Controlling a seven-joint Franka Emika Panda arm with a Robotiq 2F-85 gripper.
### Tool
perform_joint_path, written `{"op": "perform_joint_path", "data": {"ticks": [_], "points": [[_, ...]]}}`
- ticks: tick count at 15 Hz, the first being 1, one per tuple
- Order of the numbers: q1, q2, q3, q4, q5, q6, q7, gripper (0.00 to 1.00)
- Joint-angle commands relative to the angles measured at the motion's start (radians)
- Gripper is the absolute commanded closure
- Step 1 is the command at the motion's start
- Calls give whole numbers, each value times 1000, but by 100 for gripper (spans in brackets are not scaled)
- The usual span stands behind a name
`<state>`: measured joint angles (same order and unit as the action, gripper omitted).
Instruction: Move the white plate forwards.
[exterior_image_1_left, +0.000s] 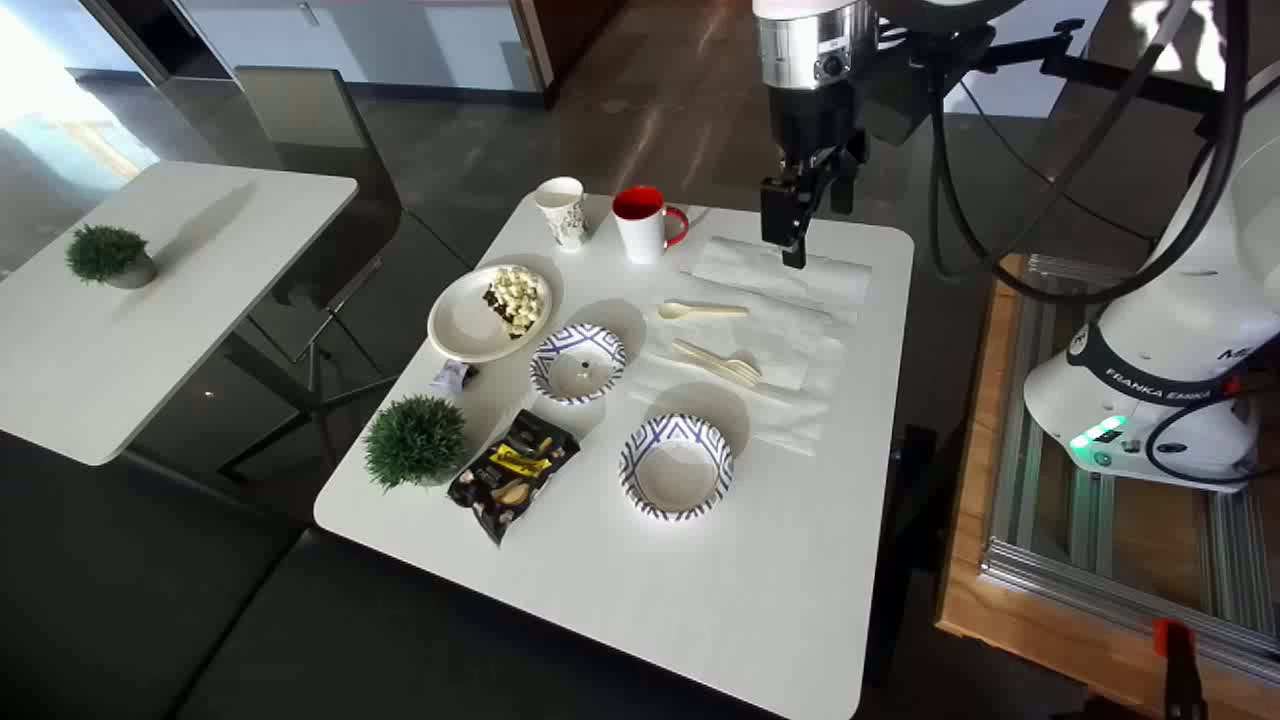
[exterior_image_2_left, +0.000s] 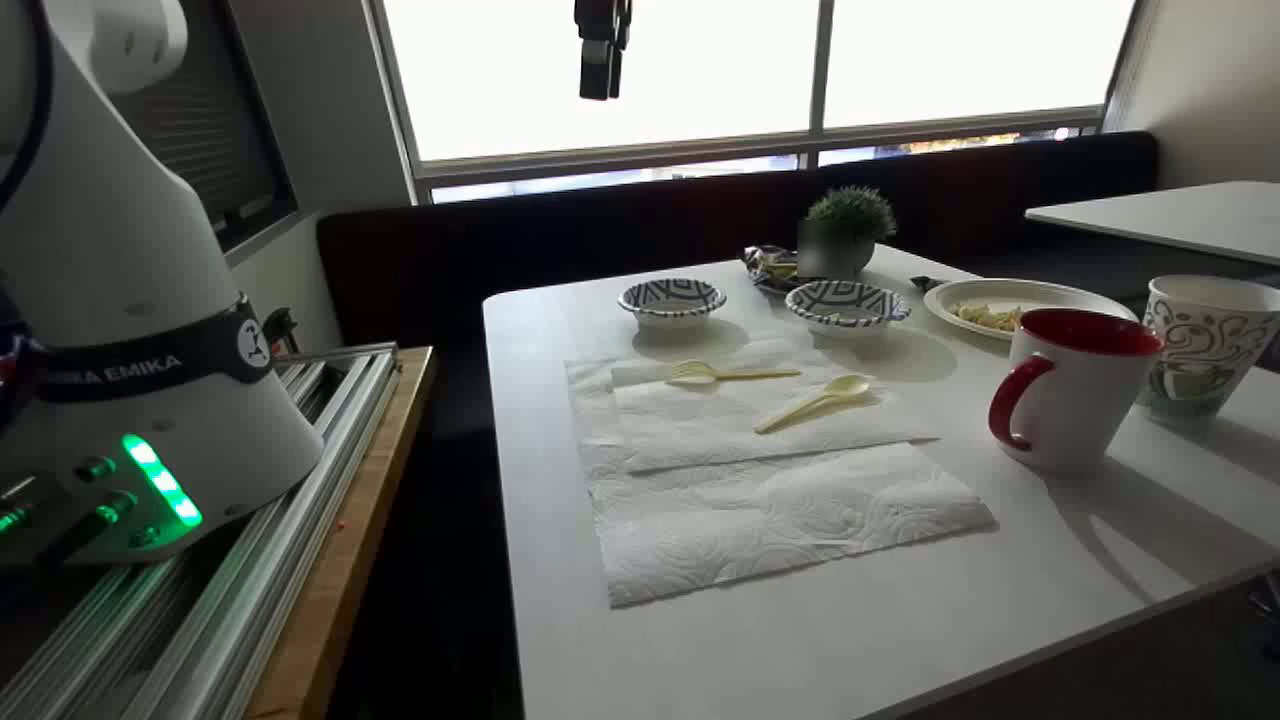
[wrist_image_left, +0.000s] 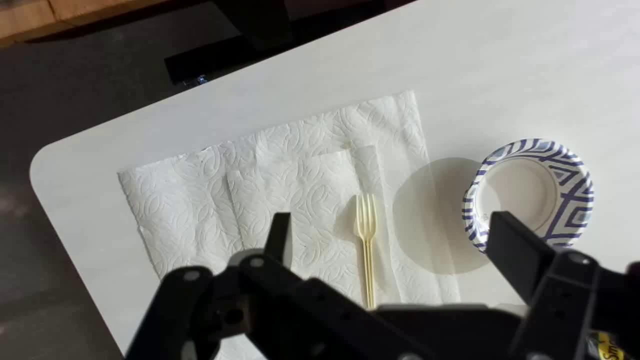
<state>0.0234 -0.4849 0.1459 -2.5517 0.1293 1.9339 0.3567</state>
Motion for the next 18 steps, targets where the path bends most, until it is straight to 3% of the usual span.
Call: {"op": "perform_joint_path", "data": {"ticks": [1,9,14,18], "points": [[4,0,-4,1,-2,-1,1,0],[4,0,-4,1,-2,-1,1,0],[-1,188,35,130,-98,115,1,0],[19,383,49,329,-185,105,-31,0]]}}
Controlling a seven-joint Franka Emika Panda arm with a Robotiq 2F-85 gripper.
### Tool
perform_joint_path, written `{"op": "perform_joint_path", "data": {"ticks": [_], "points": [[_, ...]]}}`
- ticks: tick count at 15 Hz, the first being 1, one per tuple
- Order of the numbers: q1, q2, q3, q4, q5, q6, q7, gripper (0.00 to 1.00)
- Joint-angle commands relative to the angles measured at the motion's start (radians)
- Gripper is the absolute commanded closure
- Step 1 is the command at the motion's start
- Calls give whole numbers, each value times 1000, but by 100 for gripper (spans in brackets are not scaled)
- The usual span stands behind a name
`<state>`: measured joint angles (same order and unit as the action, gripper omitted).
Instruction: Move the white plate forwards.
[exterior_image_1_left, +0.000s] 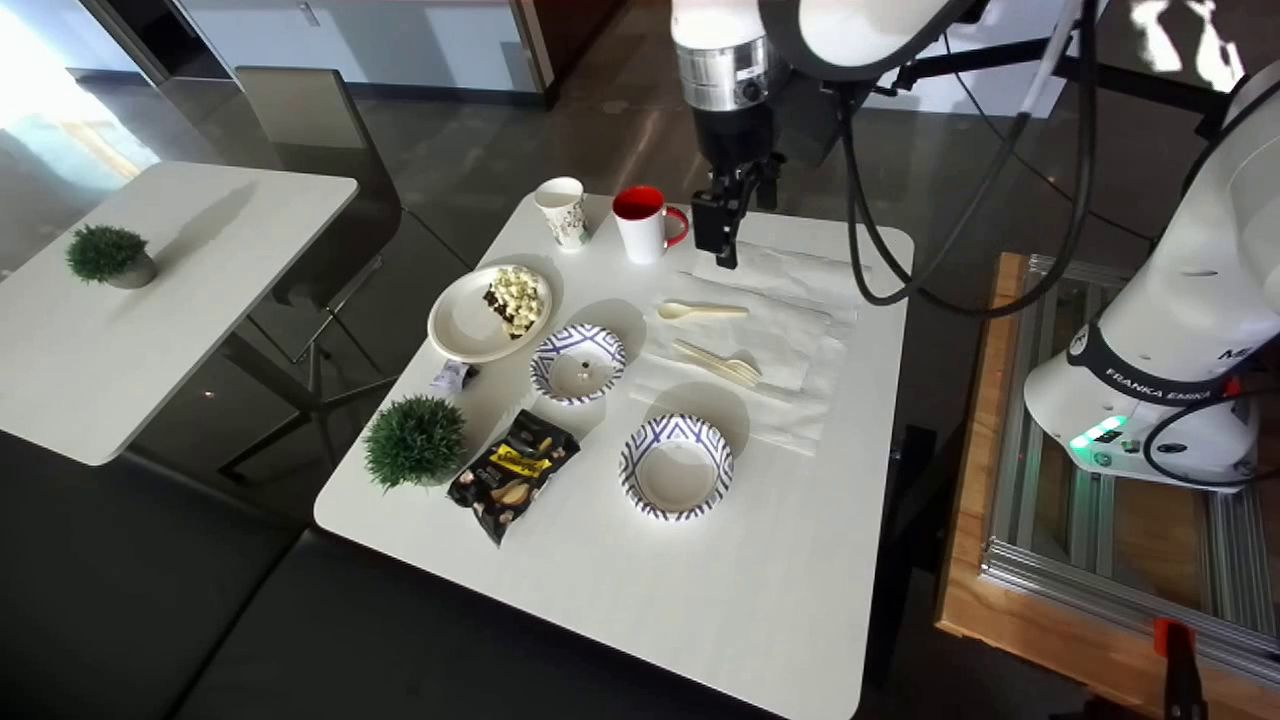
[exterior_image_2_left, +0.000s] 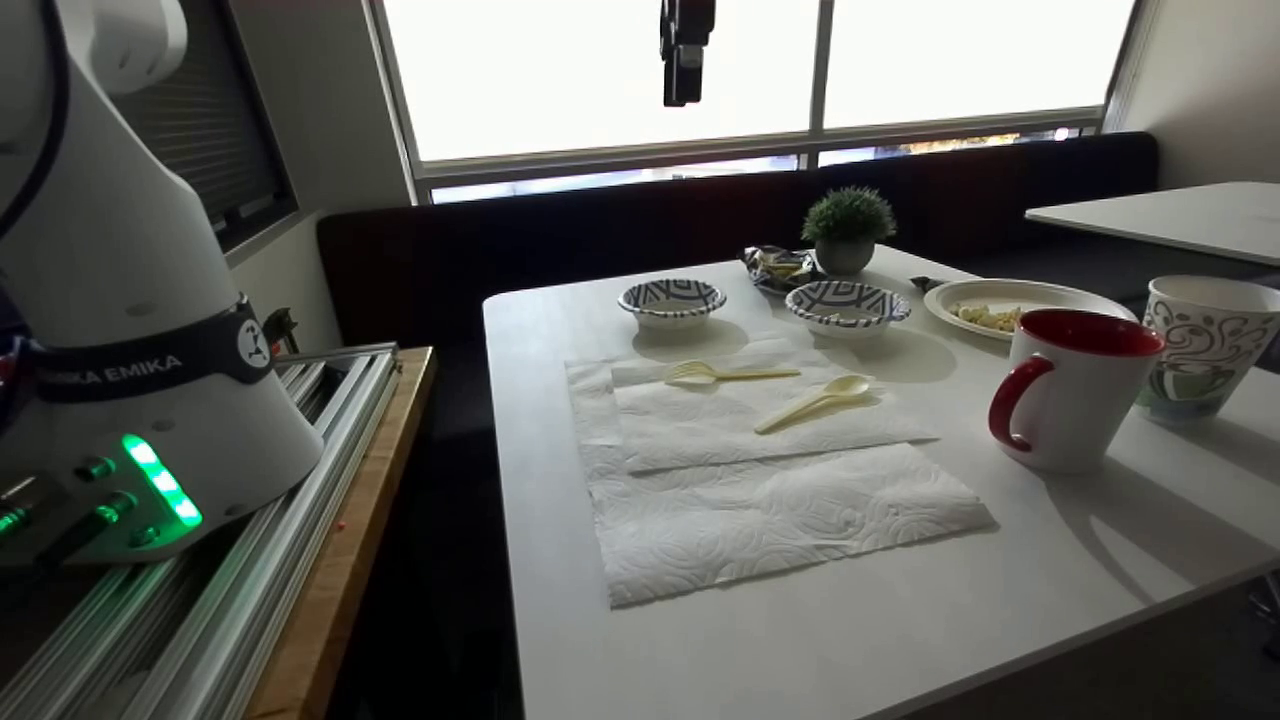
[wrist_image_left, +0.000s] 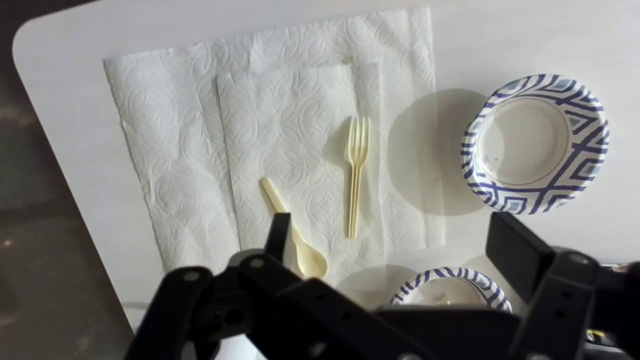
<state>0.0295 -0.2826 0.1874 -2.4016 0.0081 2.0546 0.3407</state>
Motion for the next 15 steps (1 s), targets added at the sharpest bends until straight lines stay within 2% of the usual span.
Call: {"op": "perform_joint_path", "data": {"ticks": [1,5,10,11,15], "points": [[18,232,5,236,-81,-21,-26,0],[33,410,-27,461,-146,-40,-106,0],[39,600,-52,738,-44,-100,-260,0],[46,504,-64,594,-87,-39,-216,0],[52,529,-72,619,-83,-42,-222,0]]}}
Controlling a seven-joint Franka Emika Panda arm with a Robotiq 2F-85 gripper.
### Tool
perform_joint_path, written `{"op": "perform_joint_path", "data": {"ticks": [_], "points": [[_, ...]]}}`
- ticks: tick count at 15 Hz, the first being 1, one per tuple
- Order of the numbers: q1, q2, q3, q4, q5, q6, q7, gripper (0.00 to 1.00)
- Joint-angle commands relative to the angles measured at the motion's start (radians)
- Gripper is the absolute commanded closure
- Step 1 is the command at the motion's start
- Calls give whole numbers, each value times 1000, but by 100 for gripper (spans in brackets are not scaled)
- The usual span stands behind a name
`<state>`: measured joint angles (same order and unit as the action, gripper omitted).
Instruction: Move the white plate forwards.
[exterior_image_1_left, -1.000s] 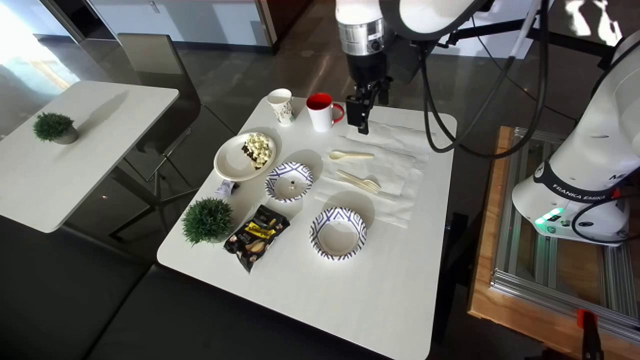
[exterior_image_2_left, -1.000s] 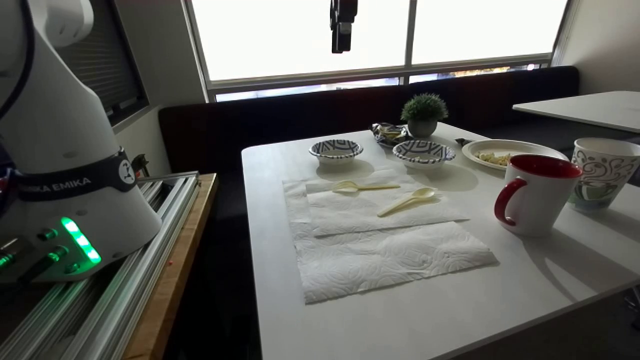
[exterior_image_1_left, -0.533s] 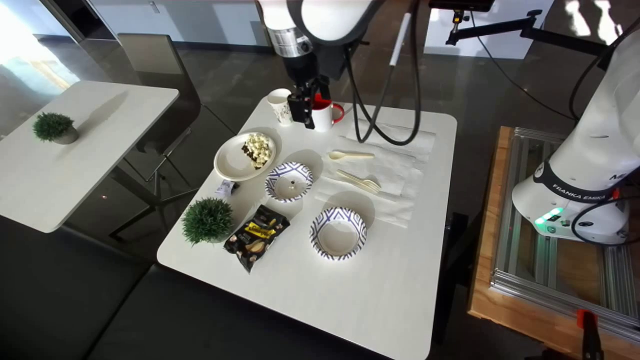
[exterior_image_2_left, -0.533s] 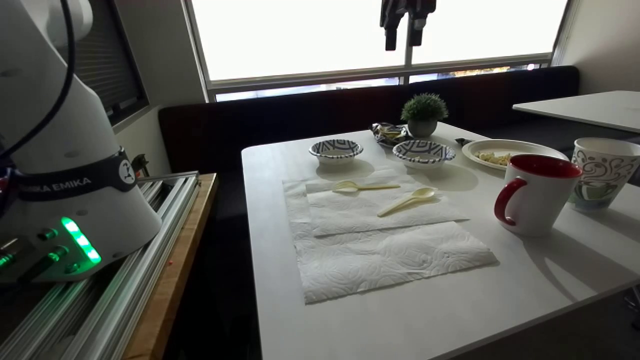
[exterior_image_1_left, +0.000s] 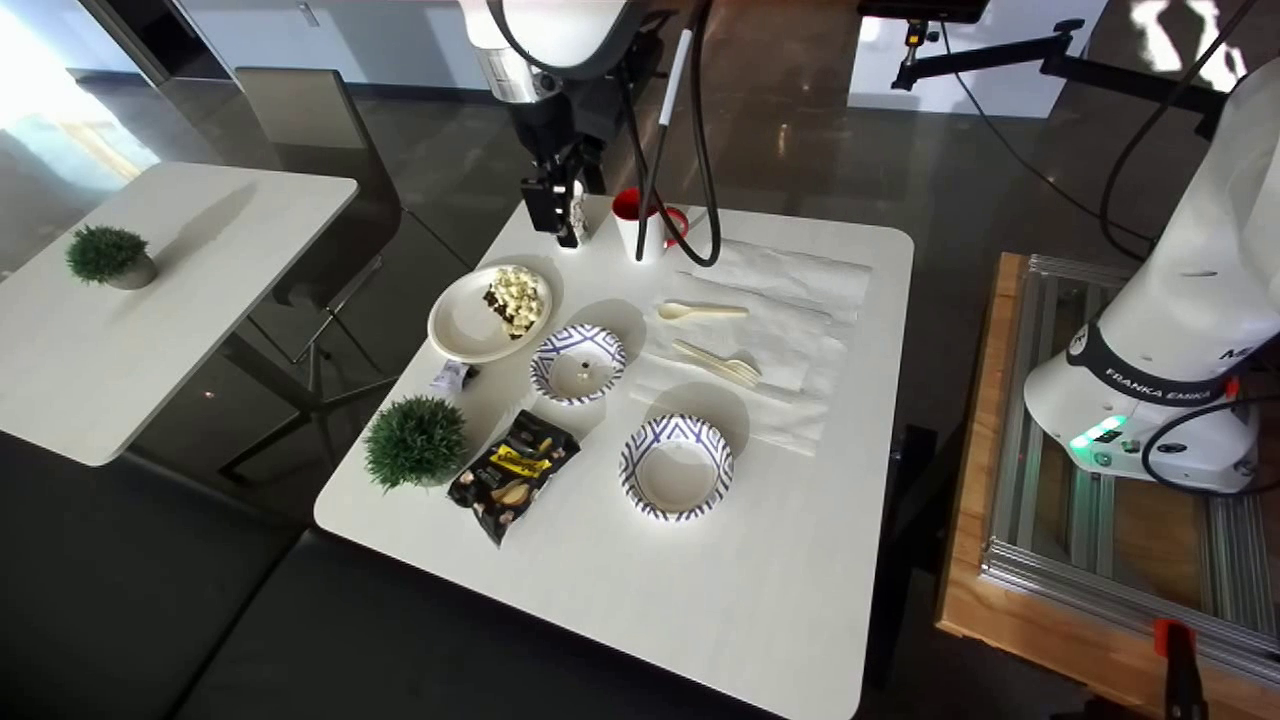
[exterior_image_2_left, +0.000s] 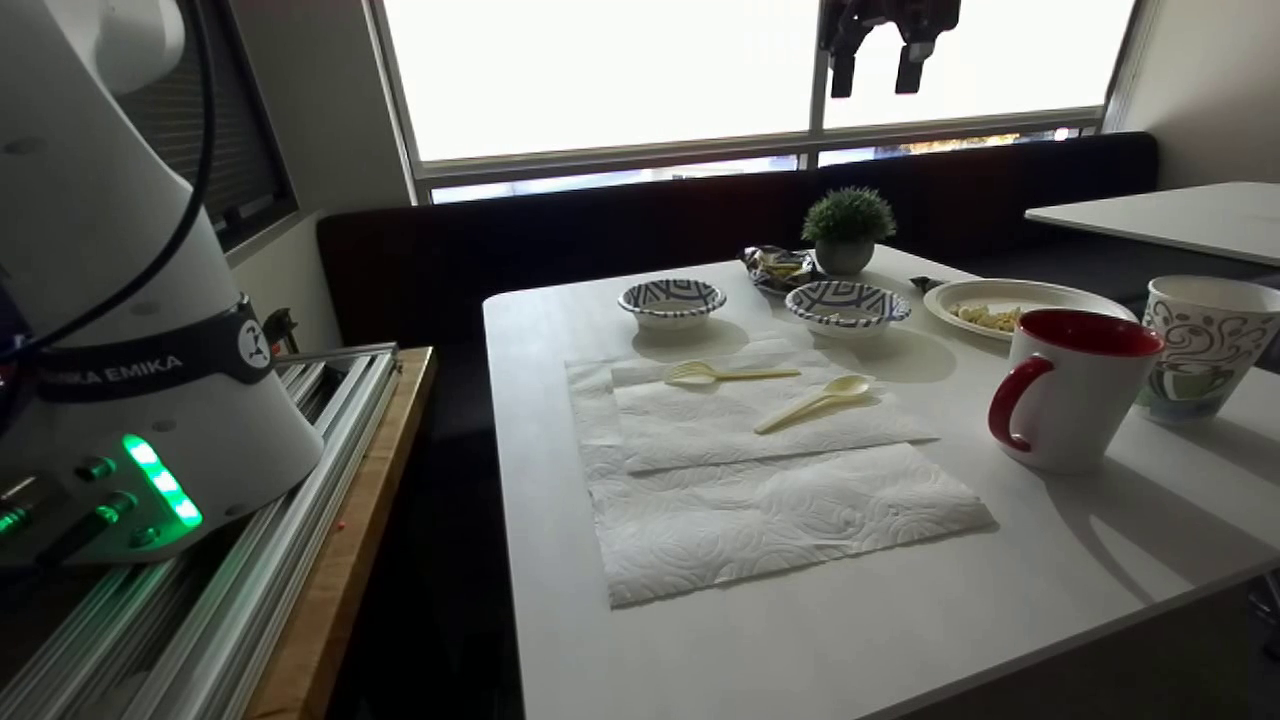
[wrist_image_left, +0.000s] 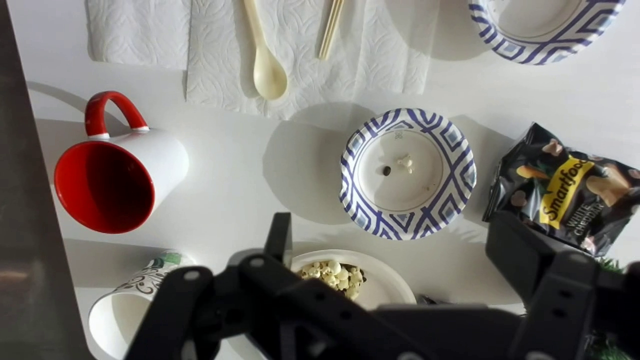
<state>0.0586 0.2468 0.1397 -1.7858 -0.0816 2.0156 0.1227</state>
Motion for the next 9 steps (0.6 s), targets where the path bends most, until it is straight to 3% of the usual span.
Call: {"op": "perform_joint_path", "data": {"ticks": [1,5,9], "points": [[23,-2,-24,2,7,-3,-4,0],[25,-2,-24,2,6,-3,-4,0],[33,116,-30,111,-25,88,-82,0]]}}
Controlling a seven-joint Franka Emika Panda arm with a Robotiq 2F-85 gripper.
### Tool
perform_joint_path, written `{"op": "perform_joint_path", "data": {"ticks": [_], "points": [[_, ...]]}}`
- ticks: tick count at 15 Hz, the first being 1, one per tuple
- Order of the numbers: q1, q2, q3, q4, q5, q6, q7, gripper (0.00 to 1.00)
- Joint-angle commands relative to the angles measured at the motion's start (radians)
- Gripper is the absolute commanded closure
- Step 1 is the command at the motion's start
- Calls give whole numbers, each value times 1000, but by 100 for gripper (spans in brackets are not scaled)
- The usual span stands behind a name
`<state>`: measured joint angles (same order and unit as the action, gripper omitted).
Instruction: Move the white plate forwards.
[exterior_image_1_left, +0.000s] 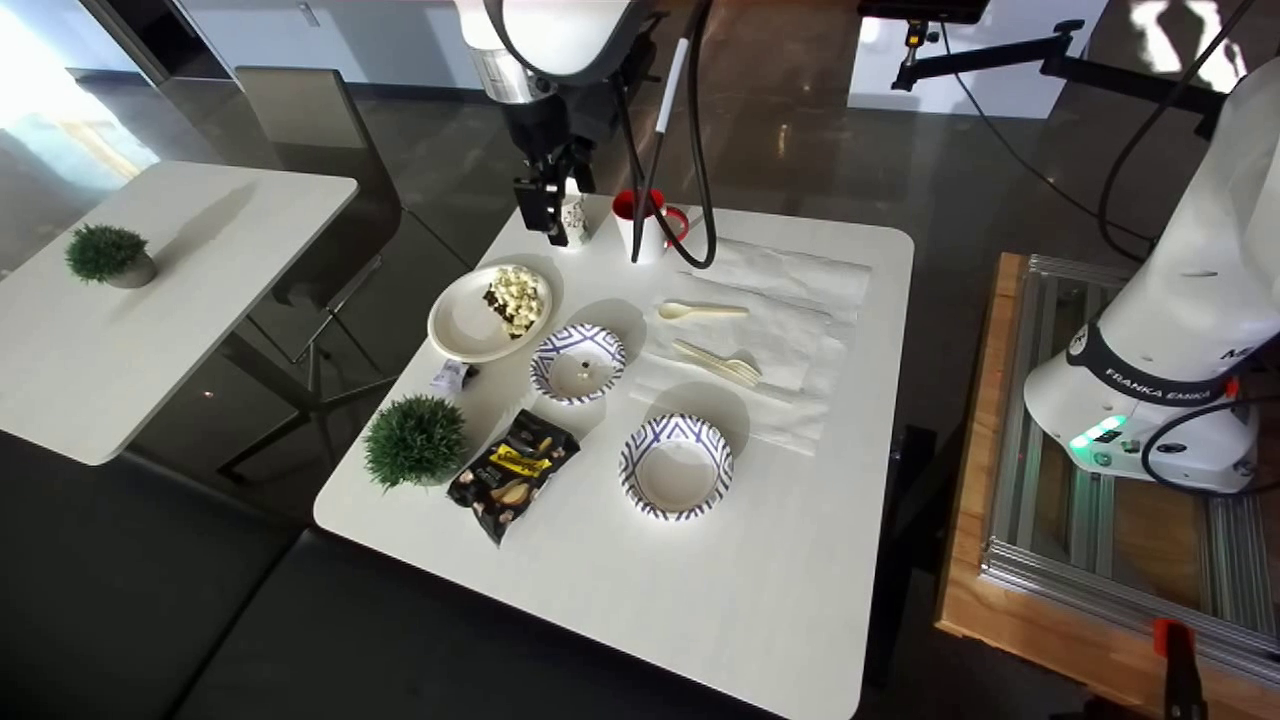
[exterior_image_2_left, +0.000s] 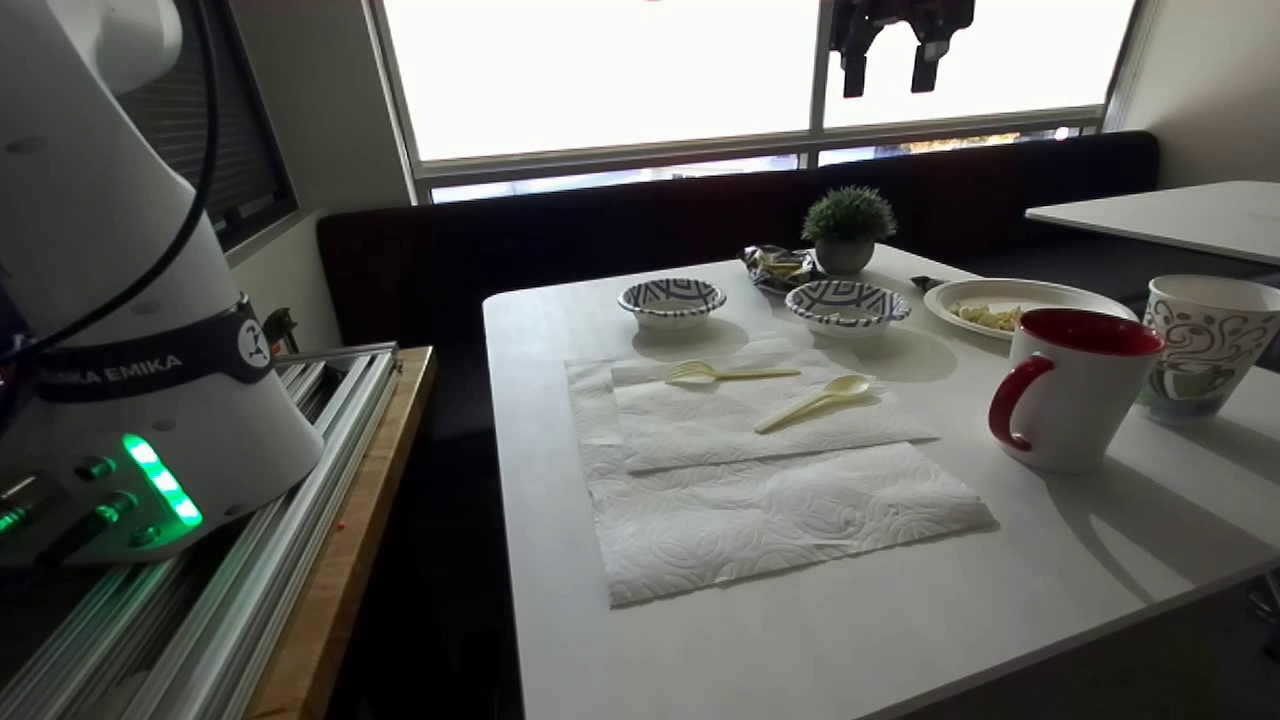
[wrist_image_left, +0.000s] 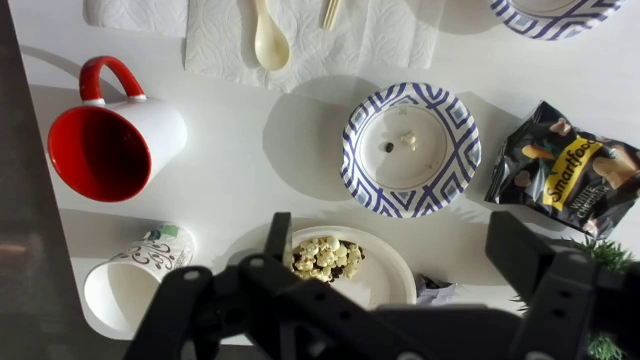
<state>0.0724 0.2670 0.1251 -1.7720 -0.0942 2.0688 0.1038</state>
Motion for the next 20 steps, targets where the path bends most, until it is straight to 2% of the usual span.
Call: {"op": "perform_joint_path", "data": {"ticks": [1,4,5,6,8,16,18,19,20], "points": [[24,134,-18,134,-25,47,-79,0],[47,278,-37,286,-58,78,-89,0],[48,328,-41,342,-51,86,-95,6],[49,371,-41,388,-40,99,-111,28],[46,451,-38,466,-25,124,-149,33],[54,769,-29,837,5,187,-196,90],[61,835,-31,923,7,217,-195,99],[65,867,-31,961,11,233,-187,100],[62,764,-44,811,-1,220,-178,100]]}}
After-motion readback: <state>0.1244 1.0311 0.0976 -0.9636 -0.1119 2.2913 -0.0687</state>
